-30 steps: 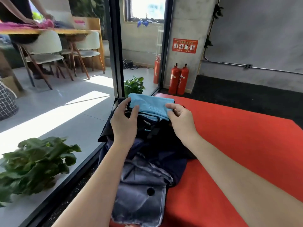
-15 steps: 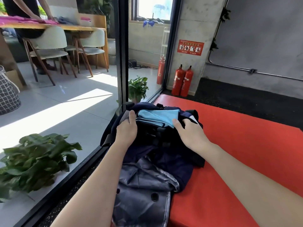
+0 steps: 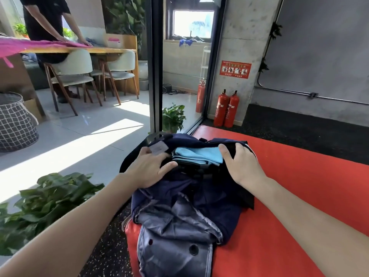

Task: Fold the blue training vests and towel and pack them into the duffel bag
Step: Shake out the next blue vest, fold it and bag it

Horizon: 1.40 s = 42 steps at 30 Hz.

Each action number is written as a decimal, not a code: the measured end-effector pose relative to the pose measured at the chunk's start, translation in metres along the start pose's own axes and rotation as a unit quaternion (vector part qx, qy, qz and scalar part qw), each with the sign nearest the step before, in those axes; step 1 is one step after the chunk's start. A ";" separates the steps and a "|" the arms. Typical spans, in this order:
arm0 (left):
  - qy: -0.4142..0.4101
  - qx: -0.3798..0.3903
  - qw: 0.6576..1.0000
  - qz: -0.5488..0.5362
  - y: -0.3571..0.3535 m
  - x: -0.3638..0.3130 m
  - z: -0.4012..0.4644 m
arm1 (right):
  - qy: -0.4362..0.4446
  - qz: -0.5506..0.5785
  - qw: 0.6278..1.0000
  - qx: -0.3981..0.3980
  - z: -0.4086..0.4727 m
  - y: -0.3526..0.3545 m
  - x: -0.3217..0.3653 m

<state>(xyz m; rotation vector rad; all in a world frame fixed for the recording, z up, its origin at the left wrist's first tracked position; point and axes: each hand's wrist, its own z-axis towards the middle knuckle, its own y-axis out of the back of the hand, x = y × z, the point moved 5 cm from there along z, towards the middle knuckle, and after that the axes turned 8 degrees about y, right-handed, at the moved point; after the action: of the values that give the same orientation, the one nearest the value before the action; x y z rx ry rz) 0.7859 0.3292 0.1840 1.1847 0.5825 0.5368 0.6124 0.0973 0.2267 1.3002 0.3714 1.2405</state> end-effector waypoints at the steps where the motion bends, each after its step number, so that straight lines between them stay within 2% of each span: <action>1: -0.027 -0.039 0.999 0.004 0.019 -0.003 0.002 | -0.004 -0.001 1.000 -0.007 0.002 0.004 0.002; 4: -0.099 -0.172 0.980 0.024 0.071 -0.016 0.006 | -0.002 0.003 0.999 -0.041 0.014 0.030 0.009; 6: -0.119 -0.244 0.961 0.049 0.102 -0.024 0.012 | 0.017 -0.006 0.997 -0.073 0.030 0.054 0.015; 9: -0.133 -0.311 0.941 0.031 0.151 -0.034 0.028 | -0.011 0.007 0.997 -0.074 0.055 0.087 0.025; 12: -0.129 -0.341 0.931 -0.001 0.175 -0.045 0.031 | -0.025 0.011 0.997 -0.068 0.061 0.102 0.031; 14: -0.146 -0.304 0.941 0.012 0.161 -0.054 0.023 | -0.011 -0.007 0.999 -0.040 0.053 0.098 0.029; 17: -0.188 -0.153 0.965 0.100 0.107 -0.063 0.006 | -0.004 -0.048 0.997 0.063 0.026 0.075 0.011; 19: -0.193 -0.104 0.968 0.122 0.079 -0.062 -0.002 | 0.054 -0.086 0.987 0.129 0.007 0.055 0.006; 21: -0.196 -0.095 0.971 0.099 0.066 -0.065 -0.005 | 0.085 -0.074 0.987 0.115 -0.004 0.046 0.003; 23: -0.200 -0.086 0.974 0.066 0.061 -0.071 -0.005 | 0.099 -0.025 0.993 0.051 -0.009 0.049 0.000; 25: -0.199 -0.061 0.977 0.041 0.059 -0.076 -0.004 | 0.131 -0.061 0.990 -0.006 -0.013 0.054 0.000; 27: -0.189 -0.049 0.981 0.023 0.059 -0.080 -0.001 | 0.117 -0.114 0.986 -0.032 -0.016 0.062 0.001; 30: -0.094 -0.028 0.995 0.013 0.057 -0.079 0.013 | 0.003 -0.083 0.996 0.044 -0.017 0.063 -0.011; 32: -0.016 0.021 1.000 0.016 0.050 -0.077 0.022 | -0.047 -0.056 0.993 0.093 -0.019 0.055 -0.022; 36: 0.077 0.132 0.988 -0.015 0.022 -0.069 0.034 | -0.044 -0.044 0.994 0.086 -0.023 0.048 -0.033; 39: 0.089 0.149 0.985 -0.016 0.007 -0.063 0.042 | -0.034 -0.042 0.996 0.073 -0.026 0.049 -0.034; 42: 0.086 0.128 0.987 0.042 0.010 -0.074 0.052 | -0.035 -0.052 0.996 0.067 -0.028 0.053 -0.031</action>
<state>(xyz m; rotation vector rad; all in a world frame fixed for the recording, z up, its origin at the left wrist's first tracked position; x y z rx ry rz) 0.7658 0.2467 0.2177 1.4203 0.7691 0.6550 0.5531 0.0743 0.2507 1.4160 0.4726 1.0940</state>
